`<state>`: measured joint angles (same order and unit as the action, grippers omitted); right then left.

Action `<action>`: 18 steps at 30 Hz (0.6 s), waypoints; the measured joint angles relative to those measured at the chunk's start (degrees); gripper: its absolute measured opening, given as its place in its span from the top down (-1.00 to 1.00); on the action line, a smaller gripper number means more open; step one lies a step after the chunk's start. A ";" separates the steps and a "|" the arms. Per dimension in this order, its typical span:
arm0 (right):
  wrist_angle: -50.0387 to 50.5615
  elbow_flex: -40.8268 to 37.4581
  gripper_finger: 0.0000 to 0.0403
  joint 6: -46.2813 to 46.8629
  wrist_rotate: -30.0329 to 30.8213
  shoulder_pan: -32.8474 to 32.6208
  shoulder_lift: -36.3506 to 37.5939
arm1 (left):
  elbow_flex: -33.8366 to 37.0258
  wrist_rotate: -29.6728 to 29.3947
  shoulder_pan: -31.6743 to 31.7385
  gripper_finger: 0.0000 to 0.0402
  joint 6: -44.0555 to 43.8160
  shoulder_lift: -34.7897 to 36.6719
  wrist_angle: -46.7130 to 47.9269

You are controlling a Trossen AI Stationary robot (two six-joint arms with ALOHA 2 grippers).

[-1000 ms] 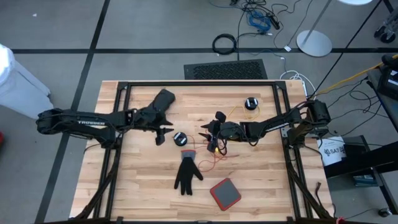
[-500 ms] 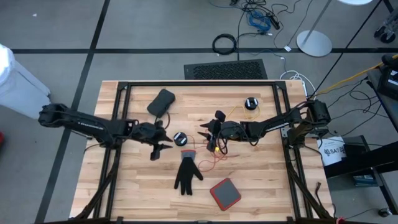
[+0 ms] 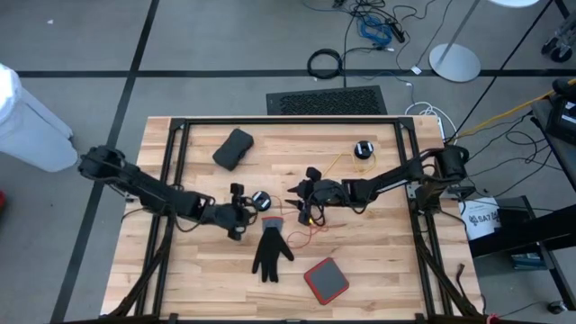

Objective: Coil cords
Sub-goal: Coil the red wire onto the black spool

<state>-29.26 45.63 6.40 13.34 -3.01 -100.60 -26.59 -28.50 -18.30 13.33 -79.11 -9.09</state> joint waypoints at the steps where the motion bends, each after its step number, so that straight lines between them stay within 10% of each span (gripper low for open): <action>1: -0.02 0.00 0.28 0.02 0.00 0.00 -0.45 | 0.00 -0.72 -0.32 0.30 0.62 -0.80 -0.33; 18: -7.01 -0.02 0.28 0.92 0.04 0.02 -3.03 | -1.18 -11.90 0.86 0.30 7.01 -13.68 -9.93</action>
<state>-36.27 45.60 7.31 13.39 -2.98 -103.63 -27.77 -40.40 -17.44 20.34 -92.79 -19.02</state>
